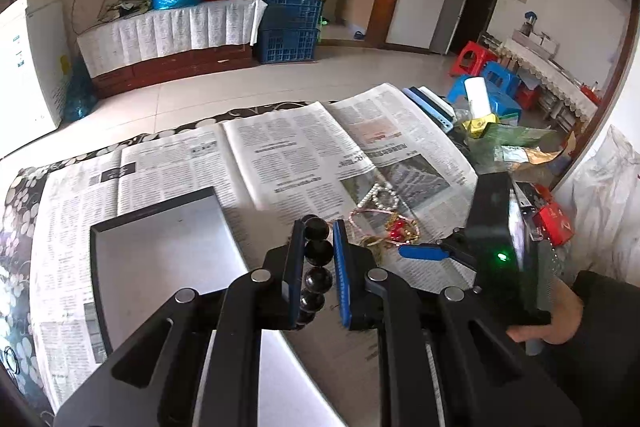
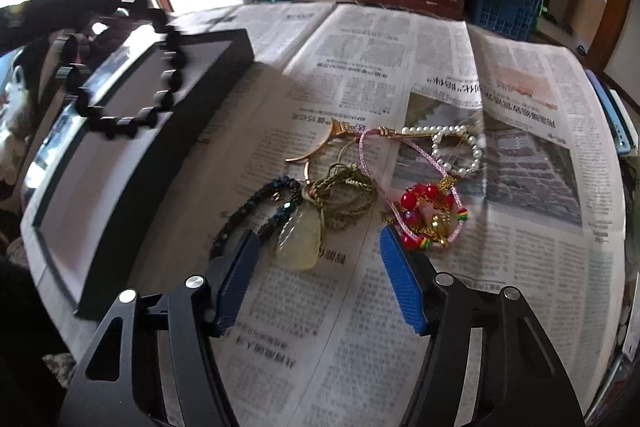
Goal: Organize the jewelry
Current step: 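Grasp the pale jade pendant with the right tool while the left tool lifts the black bracelet, then carry both held pieces over the white tray and open both tools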
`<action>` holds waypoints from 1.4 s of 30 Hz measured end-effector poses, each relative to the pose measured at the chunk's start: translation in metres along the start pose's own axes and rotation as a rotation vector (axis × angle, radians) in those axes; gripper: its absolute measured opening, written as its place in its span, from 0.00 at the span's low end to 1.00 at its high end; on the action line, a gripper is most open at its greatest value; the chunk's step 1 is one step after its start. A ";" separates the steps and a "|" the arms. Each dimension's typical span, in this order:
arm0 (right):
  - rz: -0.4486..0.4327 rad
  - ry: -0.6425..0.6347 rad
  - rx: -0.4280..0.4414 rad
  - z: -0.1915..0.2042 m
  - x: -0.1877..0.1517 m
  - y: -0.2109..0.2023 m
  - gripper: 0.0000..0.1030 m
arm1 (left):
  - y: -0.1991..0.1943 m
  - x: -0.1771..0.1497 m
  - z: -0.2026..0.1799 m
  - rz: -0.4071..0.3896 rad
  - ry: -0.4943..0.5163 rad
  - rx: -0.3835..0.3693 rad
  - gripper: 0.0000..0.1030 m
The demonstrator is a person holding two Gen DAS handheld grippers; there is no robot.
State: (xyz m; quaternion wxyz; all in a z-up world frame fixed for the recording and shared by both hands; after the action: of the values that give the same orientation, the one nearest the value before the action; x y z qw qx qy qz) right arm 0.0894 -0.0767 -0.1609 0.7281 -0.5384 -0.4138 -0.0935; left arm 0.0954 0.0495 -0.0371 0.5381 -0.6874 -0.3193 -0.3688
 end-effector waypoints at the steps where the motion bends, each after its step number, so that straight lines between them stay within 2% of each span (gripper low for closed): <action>1: 0.004 -0.004 -0.001 0.001 -0.001 0.003 0.65 | -0.002 0.000 0.003 -0.001 -0.002 0.003 0.14; 3: 0.010 -0.031 -0.013 0.002 -0.004 0.009 0.63 | -0.005 -0.002 0.007 -0.001 -0.005 0.004 0.14; 5: -0.003 -0.060 -0.005 0.005 -0.004 0.009 0.55 | -0.006 -0.002 0.009 -0.002 -0.005 0.006 0.14; 7: -0.005 -0.070 0.011 0.009 -0.005 0.007 0.24 | -0.007 -0.001 0.009 -0.005 -0.006 0.007 0.14; 13: -0.021 -0.077 0.011 0.003 -0.004 -0.006 0.24 | -0.006 -0.001 0.009 -0.005 -0.003 0.008 0.14; 23: -0.227 0.022 0.045 -0.006 0.048 -0.066 0.24 | -0.006 -0.001 0.008 -0.010 -0.002 0.016 0.14; 31: -0.362 -0.005 0.062 0.011 0.084 -0.103 0.24 | -0.018 0.004 0.015 -0.035 -0.011 0.029 0.14; 35: -0.390 -0.005 0.085 0.022 0.095 -0.110 0.24 | -0.025 0.004 0.023 -0.044 -0.017 0.041 0.14; 42: -0.352 -0.056 0.138 0.059 0.094 -0.095 0.24 | -0.033 -0.002 0.043 -0.033 -0.022 0.080 0.14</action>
State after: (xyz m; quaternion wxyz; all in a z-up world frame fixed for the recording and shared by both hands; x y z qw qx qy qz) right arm 0.0648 -0.0350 -0.0228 0.7240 -0.4087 -0.5272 -0.1757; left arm 0.0734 0.0980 -0.0286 0.5552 -0.6640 -0.3511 -0.3571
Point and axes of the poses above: each gripper's, at about its wrist camera, not at the fingertips, and y roughly the way its jaws point, z to its left, x to its top, the point moved 8 cm from there along y, roughly the way its jaws point, and after that the axes turned 15 degrees about -z, right-handed, at the moved point
